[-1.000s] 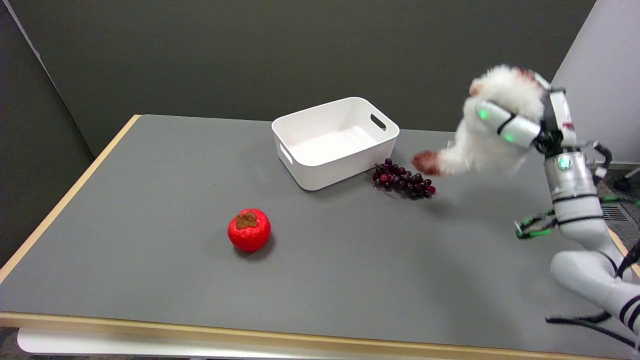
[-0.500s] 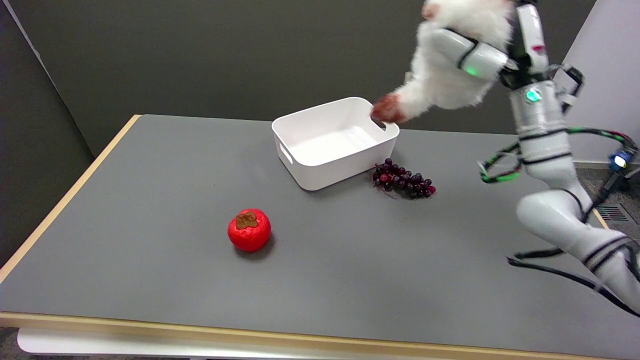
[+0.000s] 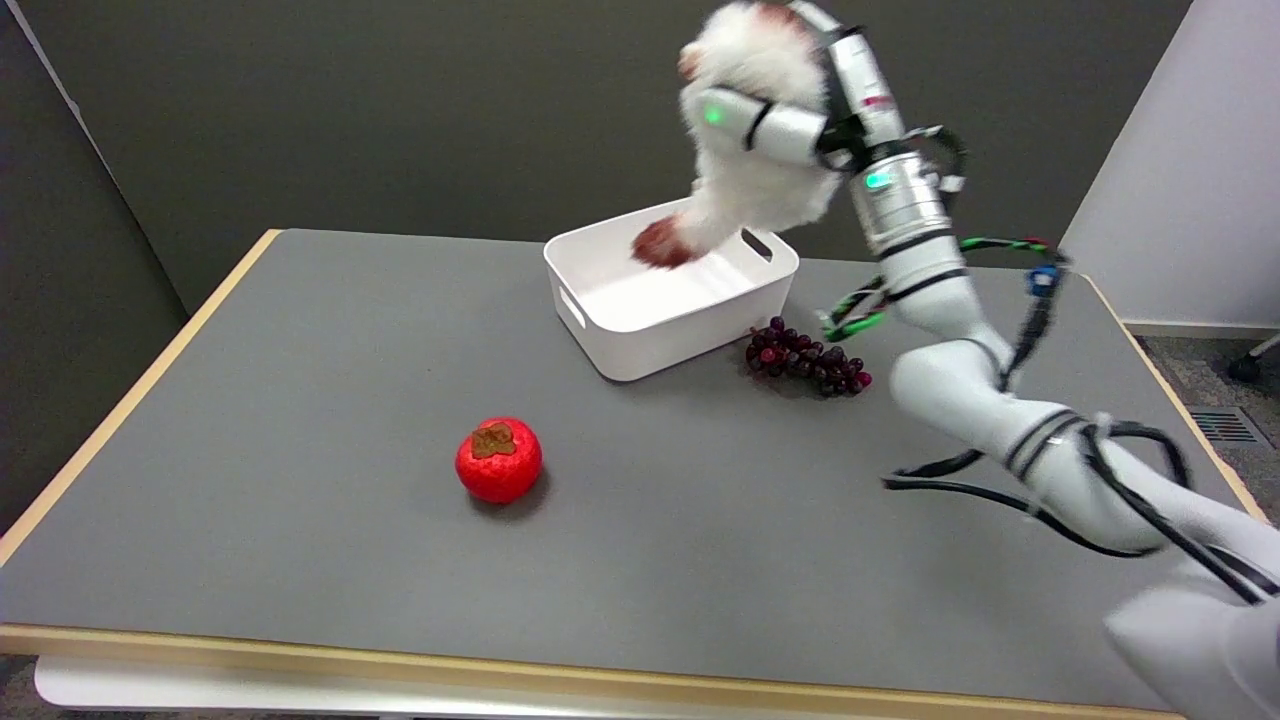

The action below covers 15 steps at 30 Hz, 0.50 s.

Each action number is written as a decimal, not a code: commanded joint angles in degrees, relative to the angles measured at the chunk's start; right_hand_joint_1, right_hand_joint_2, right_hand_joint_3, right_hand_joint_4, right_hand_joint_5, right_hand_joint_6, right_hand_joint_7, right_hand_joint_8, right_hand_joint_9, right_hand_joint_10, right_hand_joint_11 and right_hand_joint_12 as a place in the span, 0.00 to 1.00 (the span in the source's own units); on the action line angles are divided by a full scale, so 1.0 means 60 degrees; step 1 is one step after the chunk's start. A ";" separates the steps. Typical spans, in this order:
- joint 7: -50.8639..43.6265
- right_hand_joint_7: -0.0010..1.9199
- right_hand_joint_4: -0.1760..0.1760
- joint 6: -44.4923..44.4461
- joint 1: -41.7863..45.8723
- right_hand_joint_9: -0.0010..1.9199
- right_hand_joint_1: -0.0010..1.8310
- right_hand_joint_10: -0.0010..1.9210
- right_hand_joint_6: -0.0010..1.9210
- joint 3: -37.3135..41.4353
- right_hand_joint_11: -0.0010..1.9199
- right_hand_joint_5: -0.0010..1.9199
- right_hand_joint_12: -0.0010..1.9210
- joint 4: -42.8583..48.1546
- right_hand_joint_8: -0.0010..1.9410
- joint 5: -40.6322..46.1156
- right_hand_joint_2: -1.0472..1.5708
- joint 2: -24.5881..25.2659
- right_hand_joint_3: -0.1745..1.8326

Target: Place the plush toy into the white container.

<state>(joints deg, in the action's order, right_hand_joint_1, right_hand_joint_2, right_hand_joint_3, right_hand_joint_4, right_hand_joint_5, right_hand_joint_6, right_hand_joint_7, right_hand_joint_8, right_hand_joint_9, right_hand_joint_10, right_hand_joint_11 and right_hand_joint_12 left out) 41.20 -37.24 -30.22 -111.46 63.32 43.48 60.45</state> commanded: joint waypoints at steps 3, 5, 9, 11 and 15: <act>-0.0747 0.41 0.00 0.0873 -0.2724 0.37 0.63 0.74 0.81 -0.1929 0.25 0.25 0.99 -0.4299 0.81 -0.0004 0.87 0.2497 0.17; -0.0747 0.41 0.00 0.0873 -0.2669 0.37 0.63 0.74 0.81 -0.1878 0.25 0.25 0.99 -0.4238 0.81 0.0000 0.87 0.2466 0.17; -0.0747 0.42 0.00 0.0721 -0.2320 0.38 0.64 0.72 0.80 -0.1753 0.25 0.26 0.98 -0.3871 0.79 0.0000 0.86 0.2315 0.18; -0.0615 0.42 0.00 0.0836 -0.2025 0.39 0.64 0.70 0.79 -0.1700 0.27 0.27 0.93 -0.3427 0.79 0.0022 0.86 0.2164 0.18; -0.0013 0.34 0.51 0.0978 -0.1613 0.24 0.55 0.53 0.40 -0.1632 0.11 0.17 0.72 -0.2849 0.48 0.0146 0.70 0.1829 0.46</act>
<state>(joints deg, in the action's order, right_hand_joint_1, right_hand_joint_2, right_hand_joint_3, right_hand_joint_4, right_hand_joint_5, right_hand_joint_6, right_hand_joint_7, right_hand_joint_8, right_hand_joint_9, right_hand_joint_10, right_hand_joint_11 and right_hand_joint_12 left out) 38.05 -33.73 -41.14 -119.55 45.69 43.47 70.92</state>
